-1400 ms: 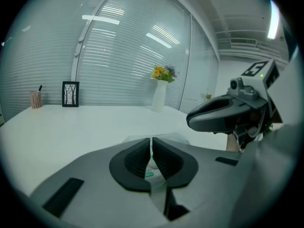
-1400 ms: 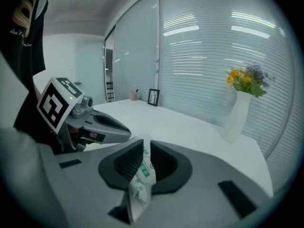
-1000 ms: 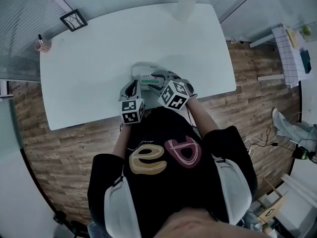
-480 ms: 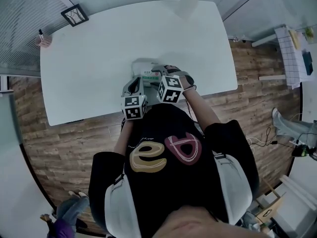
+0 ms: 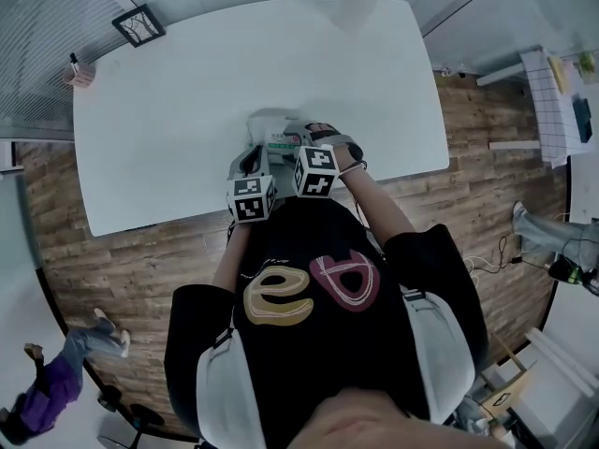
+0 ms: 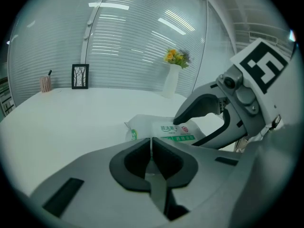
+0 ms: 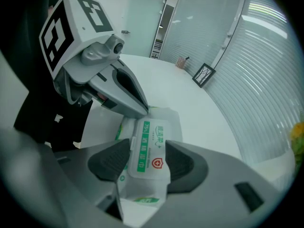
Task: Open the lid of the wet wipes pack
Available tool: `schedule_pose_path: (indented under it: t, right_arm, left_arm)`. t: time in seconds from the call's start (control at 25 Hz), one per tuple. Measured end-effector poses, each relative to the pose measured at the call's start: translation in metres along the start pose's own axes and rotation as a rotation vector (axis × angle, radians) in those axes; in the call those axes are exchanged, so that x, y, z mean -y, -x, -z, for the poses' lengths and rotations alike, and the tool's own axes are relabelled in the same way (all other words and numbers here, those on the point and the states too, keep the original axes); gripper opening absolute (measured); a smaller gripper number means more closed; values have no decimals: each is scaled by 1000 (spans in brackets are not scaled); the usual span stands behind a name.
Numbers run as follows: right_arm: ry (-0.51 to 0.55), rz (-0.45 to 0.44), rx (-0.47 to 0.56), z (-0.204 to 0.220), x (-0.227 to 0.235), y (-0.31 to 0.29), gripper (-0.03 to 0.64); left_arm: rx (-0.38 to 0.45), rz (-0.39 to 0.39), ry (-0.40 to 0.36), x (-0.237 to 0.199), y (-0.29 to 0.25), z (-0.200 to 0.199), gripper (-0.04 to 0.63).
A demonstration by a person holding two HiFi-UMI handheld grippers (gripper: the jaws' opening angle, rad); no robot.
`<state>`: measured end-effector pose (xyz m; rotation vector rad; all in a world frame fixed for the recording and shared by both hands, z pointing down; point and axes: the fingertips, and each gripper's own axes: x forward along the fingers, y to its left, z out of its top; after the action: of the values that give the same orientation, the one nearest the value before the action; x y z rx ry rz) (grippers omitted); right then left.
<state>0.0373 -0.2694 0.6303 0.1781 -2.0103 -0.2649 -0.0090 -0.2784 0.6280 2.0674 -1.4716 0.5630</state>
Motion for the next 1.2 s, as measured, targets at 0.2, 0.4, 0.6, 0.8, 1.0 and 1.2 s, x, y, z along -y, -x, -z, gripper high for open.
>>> schedule_pose_path:
  t: [0.2,0.4,0.6,0.8,1.0,1.2]
  right_arm:
    - [-6,-45,-10,-1,-1,-1,225]
    - [-48,-95,-10,0,2,-2,210]
    - [-91,-131,9,0,3,-1,204]
    - [-132,-169,28,-2,6,0,204]
    - [-166,-225,33,-1,8,1,202]
    - [-206,-260,57,-1,10,2,202]
  left_arm:
    - [-7,9,6,-1,-1,0,21]
    - [-5,11,6,-2,-1,0,21]
    - [2,12,5,-1,-2,0,20]
    - [12,14,0,-3,-3,0,18]
    - [19,17,-7,-1,-3,0,17]
    - [22,22,-12,-2,-5,0,17]
